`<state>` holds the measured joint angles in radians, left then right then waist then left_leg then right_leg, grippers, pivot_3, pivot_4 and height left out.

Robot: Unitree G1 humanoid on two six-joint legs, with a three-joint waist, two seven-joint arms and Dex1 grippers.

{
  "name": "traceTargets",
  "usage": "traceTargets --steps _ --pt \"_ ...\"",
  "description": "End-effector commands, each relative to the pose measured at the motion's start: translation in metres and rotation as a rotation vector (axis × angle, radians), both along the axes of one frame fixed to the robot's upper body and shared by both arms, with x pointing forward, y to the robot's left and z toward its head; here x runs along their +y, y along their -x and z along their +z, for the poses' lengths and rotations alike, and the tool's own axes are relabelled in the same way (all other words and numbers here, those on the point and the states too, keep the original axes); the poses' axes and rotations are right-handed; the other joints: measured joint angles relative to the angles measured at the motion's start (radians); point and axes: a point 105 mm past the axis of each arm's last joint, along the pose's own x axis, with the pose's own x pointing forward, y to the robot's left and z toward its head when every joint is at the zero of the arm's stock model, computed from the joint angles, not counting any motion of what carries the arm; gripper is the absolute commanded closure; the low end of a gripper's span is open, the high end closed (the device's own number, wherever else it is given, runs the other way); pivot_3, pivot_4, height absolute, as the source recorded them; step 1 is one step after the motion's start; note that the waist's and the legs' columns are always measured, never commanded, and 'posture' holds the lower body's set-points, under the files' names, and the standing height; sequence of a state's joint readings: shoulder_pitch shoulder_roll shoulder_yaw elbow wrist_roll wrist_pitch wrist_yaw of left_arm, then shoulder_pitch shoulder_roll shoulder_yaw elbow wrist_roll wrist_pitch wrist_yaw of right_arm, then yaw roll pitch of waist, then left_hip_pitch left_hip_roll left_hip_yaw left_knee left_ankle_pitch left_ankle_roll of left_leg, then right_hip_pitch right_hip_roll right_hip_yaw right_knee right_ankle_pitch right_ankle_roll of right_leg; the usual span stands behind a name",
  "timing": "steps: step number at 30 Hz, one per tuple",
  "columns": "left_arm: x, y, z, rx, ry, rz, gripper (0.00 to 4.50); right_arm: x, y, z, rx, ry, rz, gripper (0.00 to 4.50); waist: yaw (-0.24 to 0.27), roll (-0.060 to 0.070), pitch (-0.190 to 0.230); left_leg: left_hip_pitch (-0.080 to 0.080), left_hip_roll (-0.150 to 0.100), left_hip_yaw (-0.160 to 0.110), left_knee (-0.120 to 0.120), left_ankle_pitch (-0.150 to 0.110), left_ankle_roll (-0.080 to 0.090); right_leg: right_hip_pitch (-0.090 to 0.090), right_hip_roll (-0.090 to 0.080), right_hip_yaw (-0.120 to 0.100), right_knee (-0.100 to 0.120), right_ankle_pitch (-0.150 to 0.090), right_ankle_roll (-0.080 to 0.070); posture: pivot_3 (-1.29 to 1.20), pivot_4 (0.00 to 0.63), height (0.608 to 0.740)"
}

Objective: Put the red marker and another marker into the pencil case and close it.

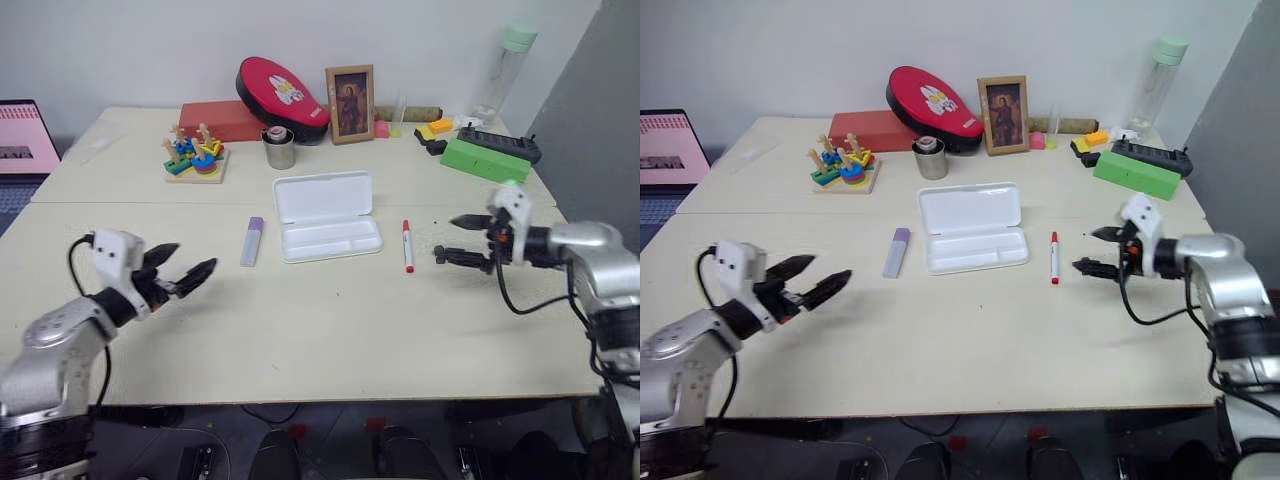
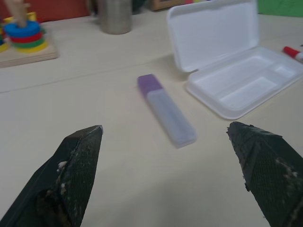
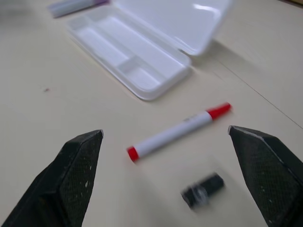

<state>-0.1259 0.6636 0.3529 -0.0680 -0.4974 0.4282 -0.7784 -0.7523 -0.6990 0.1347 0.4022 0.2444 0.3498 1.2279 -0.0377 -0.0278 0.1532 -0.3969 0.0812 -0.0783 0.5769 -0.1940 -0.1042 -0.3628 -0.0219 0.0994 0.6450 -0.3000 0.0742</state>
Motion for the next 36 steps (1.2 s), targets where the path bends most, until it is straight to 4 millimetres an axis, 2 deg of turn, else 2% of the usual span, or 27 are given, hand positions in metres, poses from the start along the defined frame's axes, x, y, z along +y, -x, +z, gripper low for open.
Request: traceTargets --steps 1,6,11,22,26,32,36 --pt "-0.029 0.005 0.020 -0.096 0.016 -0.146 0.00 0.023 -0.007 -0.008 0.012 0.072 0.144 0.02 0.000 0.000 0.000 0.000 0.000 0.000 0.000 0.000 0.000 0.000 0.000 0.000 0.000 0.000 0.000 0.00 0.150 0.740" --pt "-0.066 0.017 0.019 -0.089 0.041 -0.333 0.00 0.053 -0.022 -0.011 -0.003 0.113 0.226 0.02 0.004 0.001 0.001 -0.001 0.000 0.000 -0.001 0.000 0.000 -0.001 0.000 -0.001 0.000 0.000 -0.001 0.00 0.150 0.740" --pt "-0.087 0.023 0.014 -0.071 0.060 -0.396 0.00 0.075 -0.036 -0.013 -0.039 0.115 0.210 0.02 0.003 0.001 0.001 -0.001 0.000 0.000 -0.001 0.000 0.000 -0.001 0.000 -0.001 0.001 0.000 -0.001 0.00 0.150 0.740" --pt "-0.091 0.023 0.024 -0.092 0.083 -0.389 0.00 0.095 -0.039 -0.040 -0.030 0.226 0.224 0.02 -0.004 0.001 0.001 0.000 0.000 0.000 0.000 0.000 0.000 0.000 0.000 -0.001 0.002 0.000 -0.001 0.00 0.150 0.740" --pt "-0.094 0.022 0.026 -0.095 0.080 -0.396 0.00 0.100 -0.043 -0.044 -0.041 0.249 0.199 0.02 -0.005 0.001 0.001 0.000 0.000 0.000 0.000 0.000 0.000 0.000 0.000 -0.001 0.002 0.000 -0.001 0.00 0.150 0.740" --pt "-0.095 0.020 0.029 -0.108 0.072 -0.391 0.00 0.106 -0.045 -0.046 -0.048 0.281 0.185 1.08 -0.006 0.002 0.001 0.000 0.000 0.000 0.000 0.000 0.000 0.000 0.000 -0.001 0.002 0.000 -0.001 0.00 0.150 0.740" --pt "-0.094 0.021 0.031 -0.118 0.069 -0.381 0.00 0.108 -0.046 -0.046 -0.048 0.291 0.188 2.03 -0.007 0.002 0.001 0.000 0.000 0.000 0.000 0.000 0.000 0.000 0.000 -0.001 0.002 0.000 -0.001 0.00 0.150 0.740"
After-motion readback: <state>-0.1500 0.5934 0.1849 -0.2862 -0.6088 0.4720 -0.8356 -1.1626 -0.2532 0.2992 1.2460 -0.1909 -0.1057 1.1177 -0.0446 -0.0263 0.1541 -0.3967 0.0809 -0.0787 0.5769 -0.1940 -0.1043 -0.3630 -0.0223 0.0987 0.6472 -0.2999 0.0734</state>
